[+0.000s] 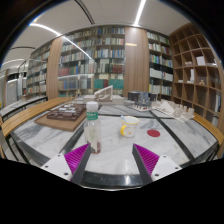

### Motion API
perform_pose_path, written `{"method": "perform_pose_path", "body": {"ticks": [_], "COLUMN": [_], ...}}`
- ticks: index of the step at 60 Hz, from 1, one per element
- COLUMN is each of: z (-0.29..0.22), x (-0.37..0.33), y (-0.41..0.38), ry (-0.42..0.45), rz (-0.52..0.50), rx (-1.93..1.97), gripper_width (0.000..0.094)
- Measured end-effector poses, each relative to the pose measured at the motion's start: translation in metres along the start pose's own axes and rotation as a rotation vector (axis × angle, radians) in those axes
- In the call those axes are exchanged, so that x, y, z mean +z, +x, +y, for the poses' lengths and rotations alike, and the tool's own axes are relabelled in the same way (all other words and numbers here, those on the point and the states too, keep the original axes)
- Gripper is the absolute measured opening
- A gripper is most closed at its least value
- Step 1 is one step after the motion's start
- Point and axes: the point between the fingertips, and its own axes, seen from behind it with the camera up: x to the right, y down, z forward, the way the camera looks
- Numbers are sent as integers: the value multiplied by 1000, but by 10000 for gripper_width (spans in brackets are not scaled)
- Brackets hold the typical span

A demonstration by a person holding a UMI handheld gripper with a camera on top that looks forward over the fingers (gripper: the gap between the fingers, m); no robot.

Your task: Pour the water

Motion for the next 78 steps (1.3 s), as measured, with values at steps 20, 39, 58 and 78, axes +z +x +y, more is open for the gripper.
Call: {"method": "perform_pose_path", "body": {"ticks": [20, 39, 58, 78], "z": [-21, -27, -159, -213], "x": [132, 165, 145, 198], "y": [-76, -77, -105, -19], "ry": [66, 139, 267, 153], "rz": [-9, -40, -467, -887], "rx": [-12, 21, 644, 1921], "gripper_width": [777, 400, 395, 393]}}
